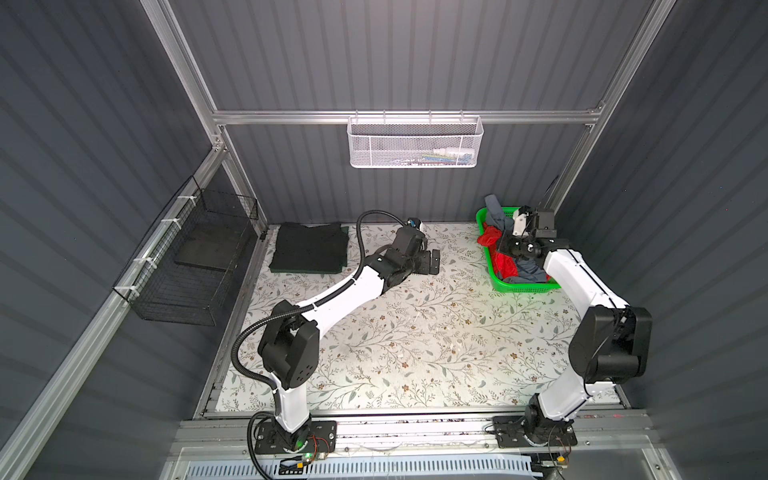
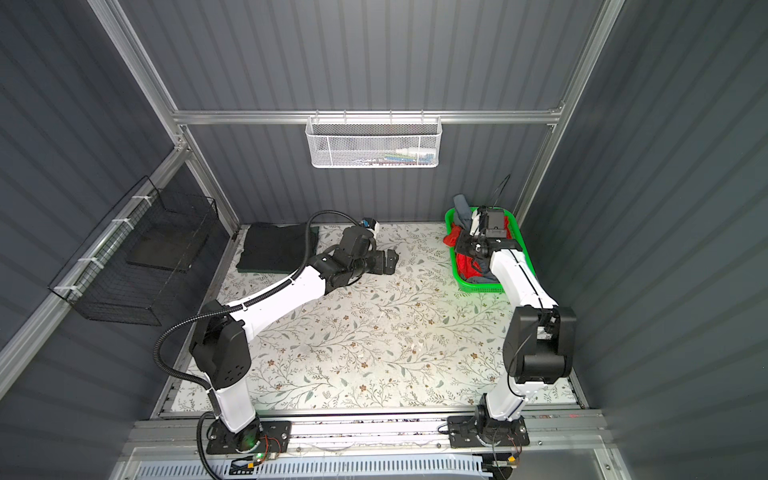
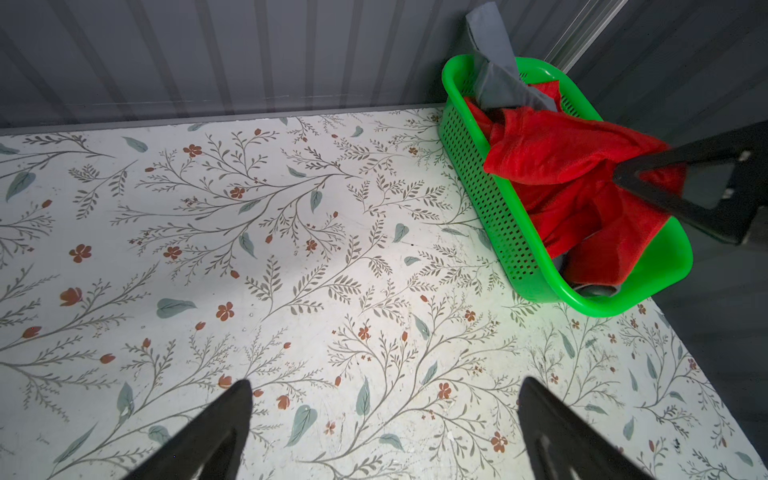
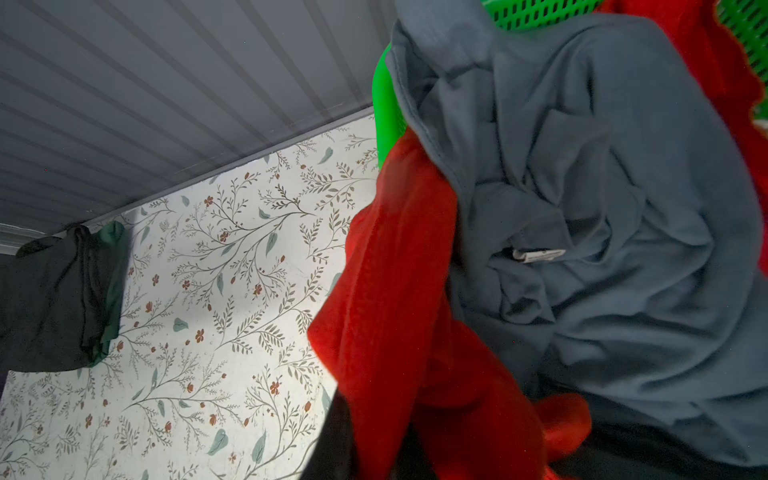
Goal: Fold and stack the t-shirts
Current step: 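Lift the red t-shirt out of the basket with the right gripper toward the left gripper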
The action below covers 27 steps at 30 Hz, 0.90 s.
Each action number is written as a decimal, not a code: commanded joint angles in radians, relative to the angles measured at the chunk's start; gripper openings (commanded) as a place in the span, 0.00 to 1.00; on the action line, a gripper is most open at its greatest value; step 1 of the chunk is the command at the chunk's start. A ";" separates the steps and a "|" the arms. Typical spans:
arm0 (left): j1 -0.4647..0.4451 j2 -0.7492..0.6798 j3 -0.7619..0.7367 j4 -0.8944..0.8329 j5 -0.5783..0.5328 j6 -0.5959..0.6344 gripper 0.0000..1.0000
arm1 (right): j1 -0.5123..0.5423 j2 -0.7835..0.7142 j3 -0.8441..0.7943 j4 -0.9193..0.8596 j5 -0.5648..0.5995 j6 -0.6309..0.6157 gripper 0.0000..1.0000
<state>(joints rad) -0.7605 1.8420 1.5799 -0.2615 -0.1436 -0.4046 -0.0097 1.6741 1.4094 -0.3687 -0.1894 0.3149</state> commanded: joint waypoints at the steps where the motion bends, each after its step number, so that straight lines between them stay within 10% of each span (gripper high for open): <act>1: -0.007 -0.037 -0.007 0.003 -0.023 0.000 1.00 | 0.004 -0.074 0.003 0.019 0.043 0.030 0.00; 15: -0.003 -0.103 -0.045 0.016 -0.137 0.018 1.00 | 0.053 -0.297 0.182 -0.149 -0.066 0.065 0.00; 27: 0.026 -0.162 -0.144 0.068 -0.149 -0.057 1.00 | 0.051 -0.155 0.282 -0.170 -0.044 0.018 0.00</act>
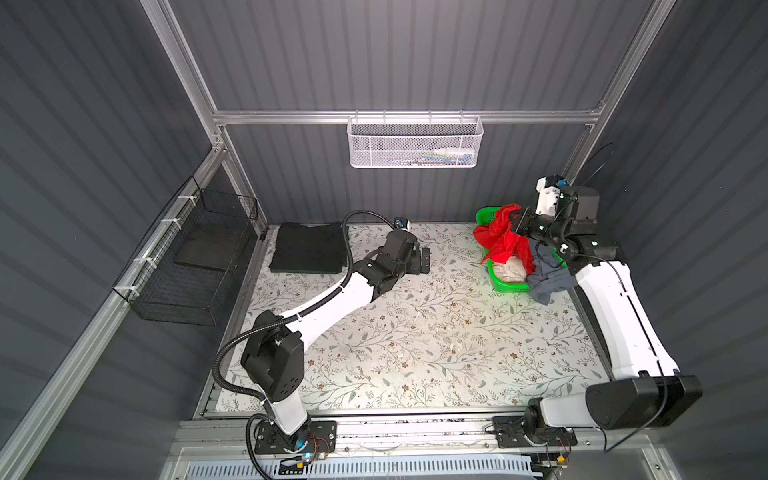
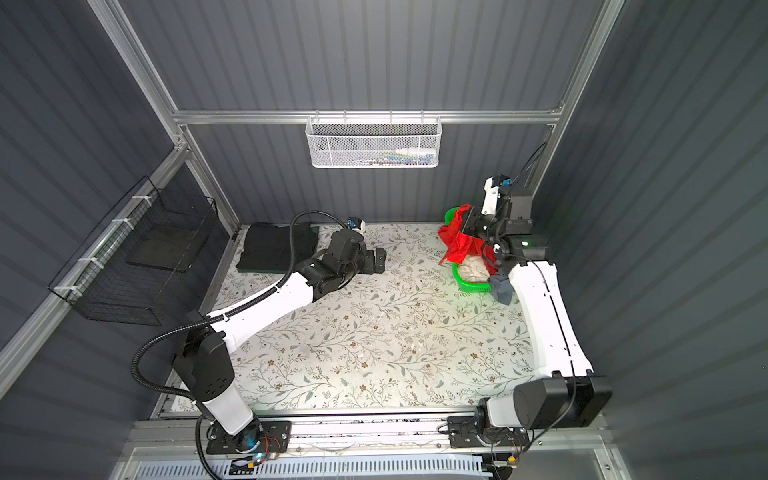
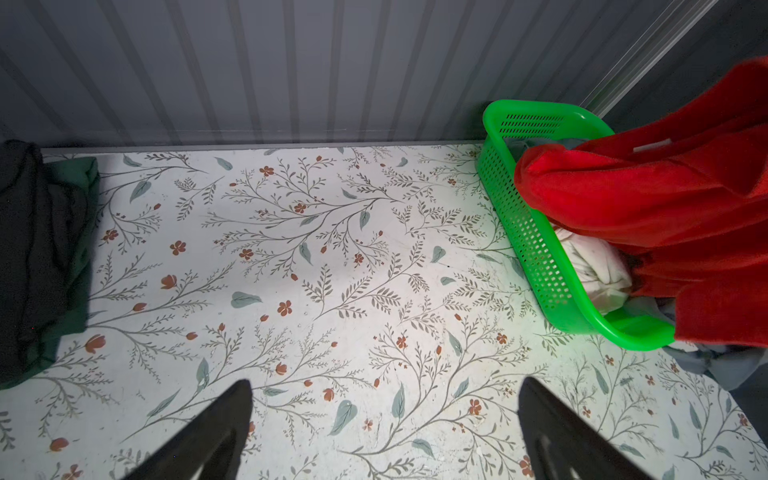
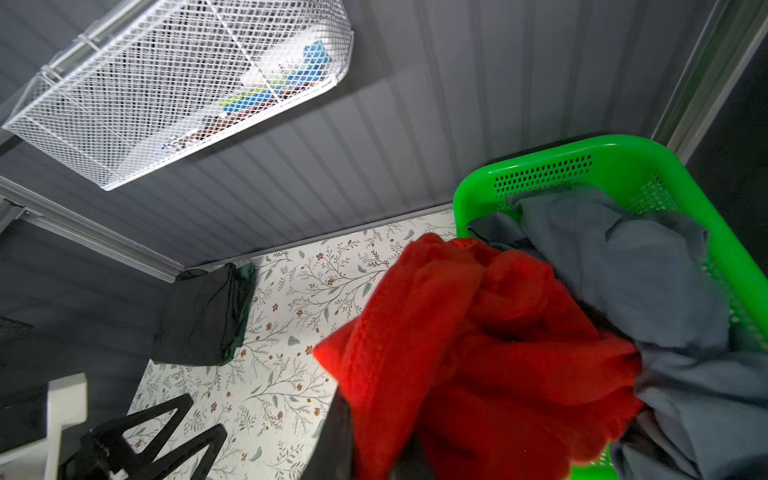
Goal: Fold and stack the t-shirts
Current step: 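Lift the red t-shirt out of the basket with the right gripper toward the left gripper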
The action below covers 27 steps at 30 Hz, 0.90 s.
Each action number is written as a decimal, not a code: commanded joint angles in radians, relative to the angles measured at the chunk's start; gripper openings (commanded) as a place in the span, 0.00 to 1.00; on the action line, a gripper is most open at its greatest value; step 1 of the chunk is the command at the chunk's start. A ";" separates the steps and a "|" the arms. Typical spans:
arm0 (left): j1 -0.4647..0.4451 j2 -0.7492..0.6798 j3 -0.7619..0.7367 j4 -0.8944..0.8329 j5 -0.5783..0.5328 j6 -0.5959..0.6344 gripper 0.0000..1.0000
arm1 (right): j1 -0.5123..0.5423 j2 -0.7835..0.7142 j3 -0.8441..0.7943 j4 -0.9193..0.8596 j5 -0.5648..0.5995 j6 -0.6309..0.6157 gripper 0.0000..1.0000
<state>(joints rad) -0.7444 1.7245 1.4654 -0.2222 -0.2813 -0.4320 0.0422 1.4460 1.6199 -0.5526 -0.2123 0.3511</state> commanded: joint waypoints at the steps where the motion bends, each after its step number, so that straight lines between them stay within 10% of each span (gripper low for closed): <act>1: 0.011 -0.058 -0.042 0.039 -0.018 -0.029 1.00 | -0.001 0.105 0.101 0.005 -0.037 -0.013 0.00; 16: 0.014 -0.292 -0.235 0.135 0.120 0.048 1.00 | 0.120 0.166 0.578 -0.179 -0.333 0.139 0.00; 27: 0.013 -0.206 -0.215 0.270 0.266 0.051 1.00 | 0.202 0.040 0.251 0.027 -0.401 0.210 0.00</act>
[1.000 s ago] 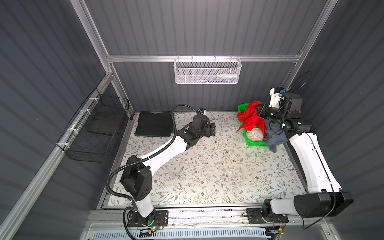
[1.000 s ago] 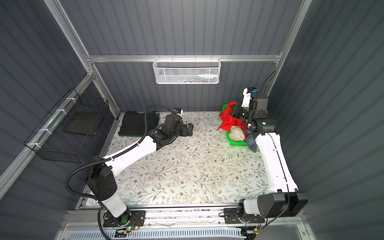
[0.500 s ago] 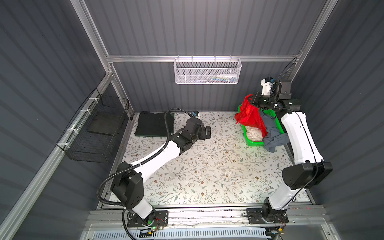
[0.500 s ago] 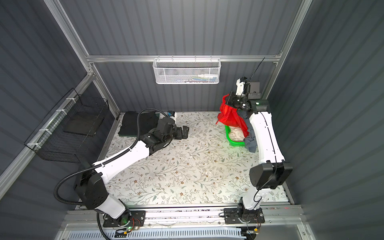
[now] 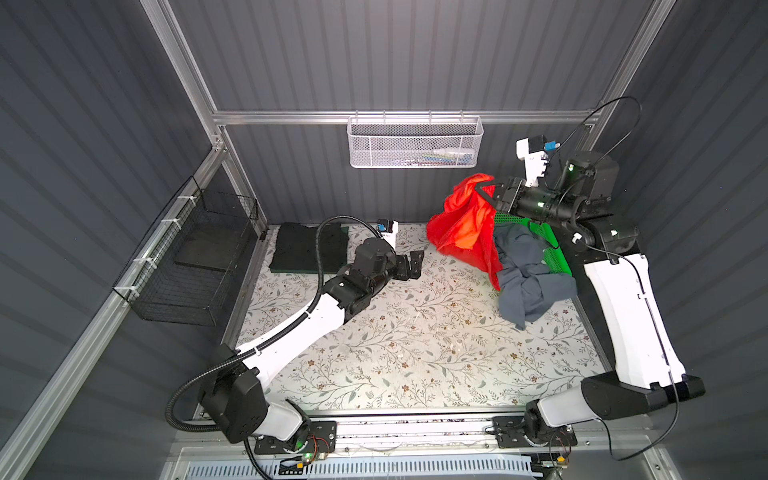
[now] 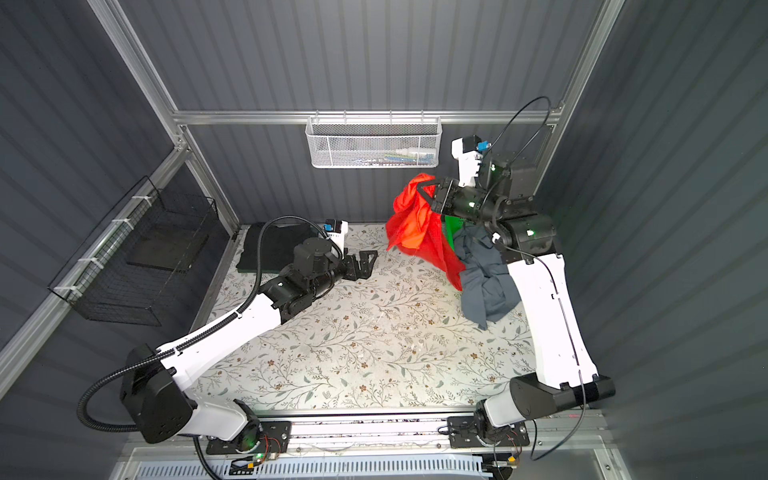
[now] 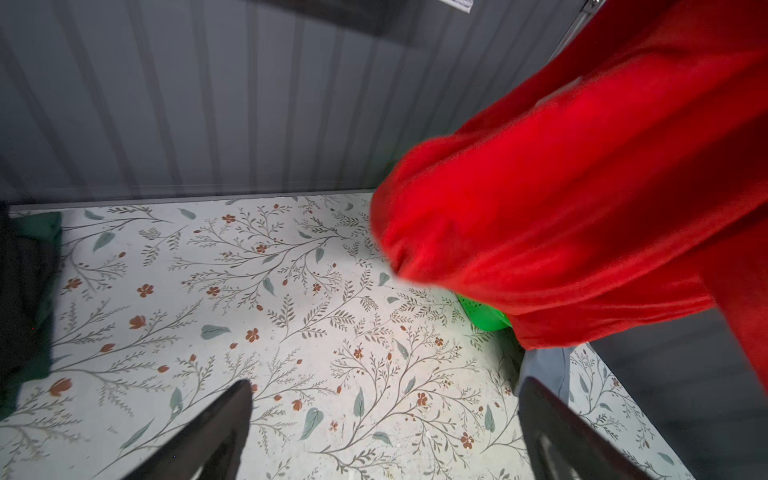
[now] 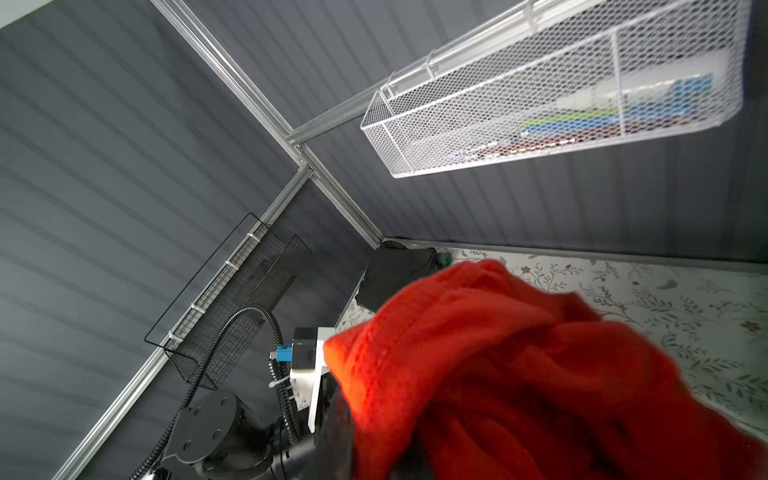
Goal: Fold and stack the t-shirts
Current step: 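Lift the red t-shirt out of the basket with the right gripper toward the left gripper, then grasp the red t-shirt with the left gripper while the right gripper releases it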
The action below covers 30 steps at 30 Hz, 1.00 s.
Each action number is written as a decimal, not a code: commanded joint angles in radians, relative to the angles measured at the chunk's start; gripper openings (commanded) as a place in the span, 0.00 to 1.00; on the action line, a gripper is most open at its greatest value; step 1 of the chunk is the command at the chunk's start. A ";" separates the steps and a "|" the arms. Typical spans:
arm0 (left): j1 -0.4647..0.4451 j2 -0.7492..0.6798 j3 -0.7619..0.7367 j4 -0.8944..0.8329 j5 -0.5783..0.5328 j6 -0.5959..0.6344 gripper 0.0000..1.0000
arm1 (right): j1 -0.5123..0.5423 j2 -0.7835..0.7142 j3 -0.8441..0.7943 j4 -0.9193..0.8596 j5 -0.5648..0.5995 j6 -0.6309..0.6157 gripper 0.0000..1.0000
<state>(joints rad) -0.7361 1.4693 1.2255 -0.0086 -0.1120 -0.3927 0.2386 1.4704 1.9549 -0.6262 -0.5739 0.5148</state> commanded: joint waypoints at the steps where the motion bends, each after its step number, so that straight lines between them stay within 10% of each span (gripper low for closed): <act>1: 0.005 0.065 0.028 0.085 0.128 0.006 1.00 | 0.006 0.013 -0.105 0.108 -0.037 0.051 0.00; 19: 0.003 0.370 0.152 0.419 0.426 -0.045 0.99 | 0.008 -0.069 -0.342 0.195 -0.052 0.141 0.00; 23: 0.003 0.391 0.175 0.440 0.477 -0.045 0.38 | 0.008 -0.065 -0.357 0.205 -0.044 0.145 0.02; 24: 0.004 0.389 0.177 0.424 0.483 -0.035 0.09 | 0.007 -0.064 -0.362 0.204 -0.037 0.145 0.05; 30: 0.012 0.289 0.197 0.278 0.301 0.038 0.00 | 0.007 -0.057 -0.364 0.111 0.101 0.090 0.51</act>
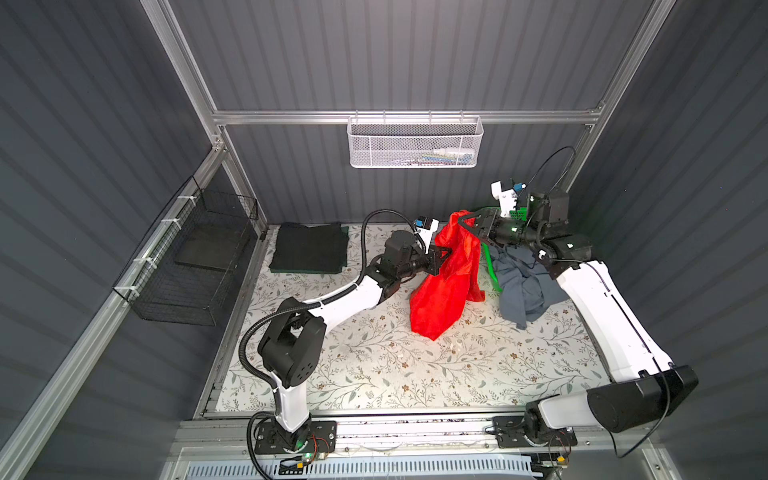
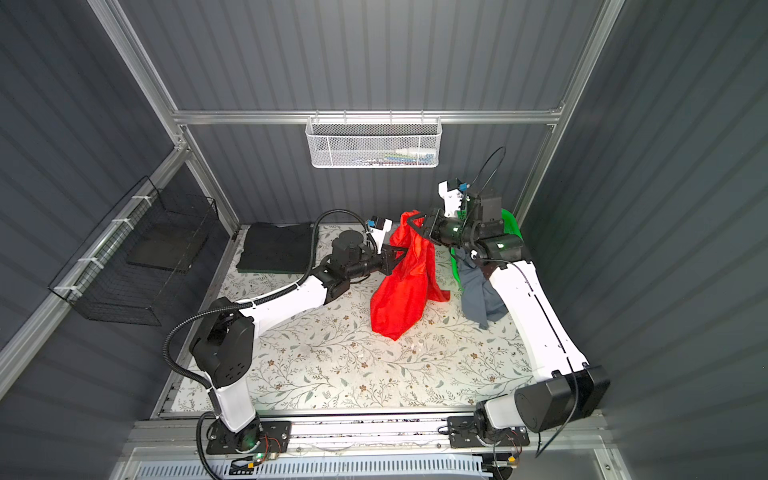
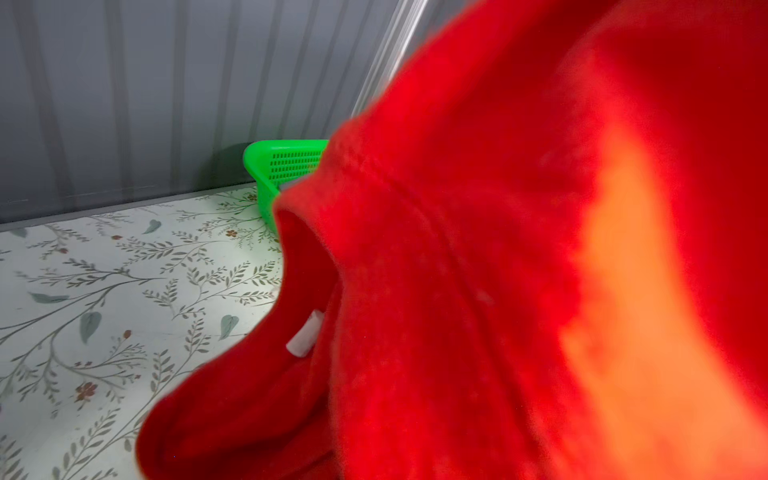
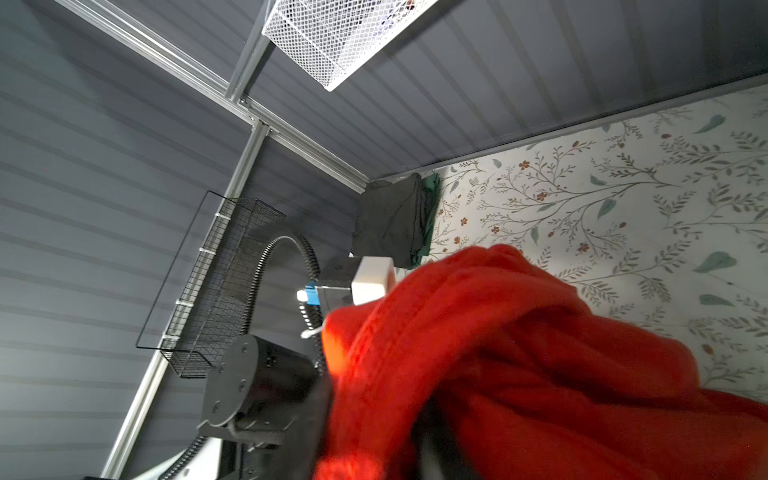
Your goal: Fold and stack the t-shirts
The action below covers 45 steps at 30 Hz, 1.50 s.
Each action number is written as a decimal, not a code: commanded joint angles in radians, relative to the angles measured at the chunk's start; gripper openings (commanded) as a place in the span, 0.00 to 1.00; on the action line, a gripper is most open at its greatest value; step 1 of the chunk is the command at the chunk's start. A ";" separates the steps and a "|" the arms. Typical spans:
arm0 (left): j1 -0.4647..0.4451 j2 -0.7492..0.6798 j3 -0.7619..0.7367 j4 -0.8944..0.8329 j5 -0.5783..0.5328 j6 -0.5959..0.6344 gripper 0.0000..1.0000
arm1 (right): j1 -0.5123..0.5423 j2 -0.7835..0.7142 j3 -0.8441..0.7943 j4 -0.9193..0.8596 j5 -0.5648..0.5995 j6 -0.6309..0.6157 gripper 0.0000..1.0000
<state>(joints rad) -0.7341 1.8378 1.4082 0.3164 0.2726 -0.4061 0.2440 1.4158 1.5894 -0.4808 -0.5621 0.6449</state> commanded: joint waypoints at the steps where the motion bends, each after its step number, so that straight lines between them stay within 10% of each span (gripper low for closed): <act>1: 0.014 -0.115 -0.030 -0.053 -0.123 0.066 0.00 | 0.001 -0.009 -0.003 -0.066 0.154 -0.053 0.65; 5: 0.026 -0.246 -0.079 -0.126 -0.319 0.125 0.00 | -0.005 -0.036 -0.016 -0.209 0.408 -0.101 0.99; 14: 0.036 -0.466 -0.199 -0.132 -0.572 0.233 0.00 | -0.079 -0.105 -0.197 -0.451 0.686 -0.071 0.99; 31: 0.036 -0.479 -0.253 -0.115 -0.533 0.198 0.00 | -0.170 -0.225 -0.778 -0.126 0.579 0.075 0.98; 45: 0.036 -0.427 -0.230 -0.127 -0.556 0.218 0.00 | -0.238 0.092 -0.605 -0.064 0.778 -0.091 0.86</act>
<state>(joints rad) -0.6987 1.4017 1.1538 0.1574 -0.2668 -0.1978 0.0170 1.4815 0.9386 -0.5537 0.1368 0.6106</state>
